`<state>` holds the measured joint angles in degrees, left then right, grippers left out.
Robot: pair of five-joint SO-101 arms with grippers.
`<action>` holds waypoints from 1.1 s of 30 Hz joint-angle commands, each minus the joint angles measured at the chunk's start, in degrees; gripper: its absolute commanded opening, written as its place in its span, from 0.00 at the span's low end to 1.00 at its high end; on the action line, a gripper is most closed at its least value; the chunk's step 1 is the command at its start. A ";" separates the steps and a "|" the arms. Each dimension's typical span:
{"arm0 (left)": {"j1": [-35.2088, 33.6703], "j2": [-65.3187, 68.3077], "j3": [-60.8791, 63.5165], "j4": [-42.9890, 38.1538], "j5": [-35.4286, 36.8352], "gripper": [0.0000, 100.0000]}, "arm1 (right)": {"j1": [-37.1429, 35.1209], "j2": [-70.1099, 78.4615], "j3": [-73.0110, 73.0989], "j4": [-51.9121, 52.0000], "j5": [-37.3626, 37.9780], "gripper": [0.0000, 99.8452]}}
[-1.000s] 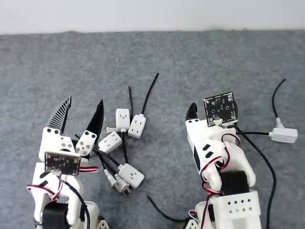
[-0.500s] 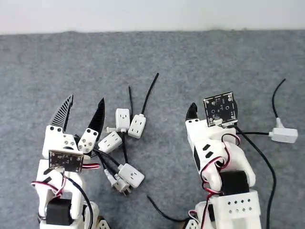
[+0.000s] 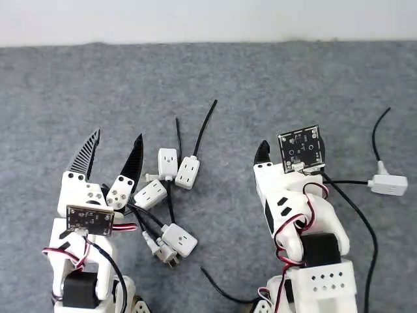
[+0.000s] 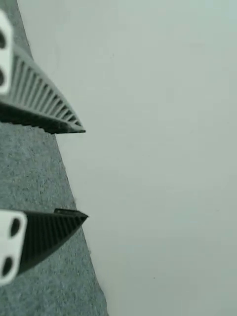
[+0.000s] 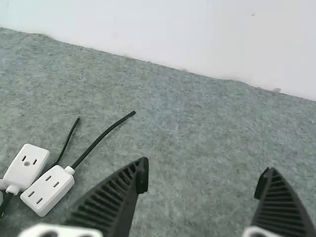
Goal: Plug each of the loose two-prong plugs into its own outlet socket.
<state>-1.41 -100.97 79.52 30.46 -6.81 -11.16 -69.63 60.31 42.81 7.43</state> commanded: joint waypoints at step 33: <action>-7.30 54.51 -24.66 -3.96 8.00 0.24 | -0.04 0.57 -3.52 -1.10 0.70 0.34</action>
<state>-8.97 -42.86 54.81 28.09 0.48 -11.16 -69.63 60.31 42.81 7.43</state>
